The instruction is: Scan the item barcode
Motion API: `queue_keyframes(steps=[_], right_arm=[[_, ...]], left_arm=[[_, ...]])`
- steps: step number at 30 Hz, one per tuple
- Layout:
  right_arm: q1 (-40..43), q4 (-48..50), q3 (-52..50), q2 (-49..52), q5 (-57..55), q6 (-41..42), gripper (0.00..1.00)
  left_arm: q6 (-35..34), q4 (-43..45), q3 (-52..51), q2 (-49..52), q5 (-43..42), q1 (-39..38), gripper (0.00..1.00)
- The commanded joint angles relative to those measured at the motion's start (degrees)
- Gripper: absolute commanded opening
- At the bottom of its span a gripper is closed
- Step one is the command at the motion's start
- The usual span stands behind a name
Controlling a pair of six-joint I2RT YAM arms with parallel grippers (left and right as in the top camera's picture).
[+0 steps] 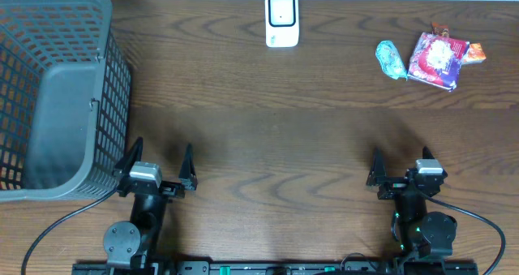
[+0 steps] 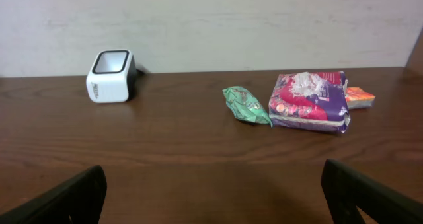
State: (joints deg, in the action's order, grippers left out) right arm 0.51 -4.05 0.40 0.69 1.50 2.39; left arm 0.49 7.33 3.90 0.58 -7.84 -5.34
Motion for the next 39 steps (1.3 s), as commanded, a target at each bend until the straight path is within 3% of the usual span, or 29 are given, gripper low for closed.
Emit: queue_keyframes(steps=[1, 10, 21, 35, 39], right_arm=[[0.9, -0.3, 0.0, -0.4, -0.3, 0.7, 0.99], [0.9, -0.3, 0.0, -0.4, -0.3, 0.7, 0.99], [0.9, -0.3, 0.0, -0.4, -0.3, 0.7, 0.99], [0.9, -0.3, 0.0, -0.4, -0.3, 0.7, 0.99], [0.9, -0.3, 0.0, -0.4, -0.3, 0.7, 0.99]], left_arm=[[1.0, 4.2, -2.3, -0.5, -0.8, 0.3, 0.98], [1.0, 6.0, -3.7, -0.5, -0.8, 0.3, 0.98], [1.3, -11.0, -3.7, -0.5, -0.7, 0.4, 0.98], [3.5, -11.0, -3.7, -0.5, 0.0, 0.4, 0.98], [0.6, -11.4, -3.7, -0.5, 3.3, 0.4, 0.98]])
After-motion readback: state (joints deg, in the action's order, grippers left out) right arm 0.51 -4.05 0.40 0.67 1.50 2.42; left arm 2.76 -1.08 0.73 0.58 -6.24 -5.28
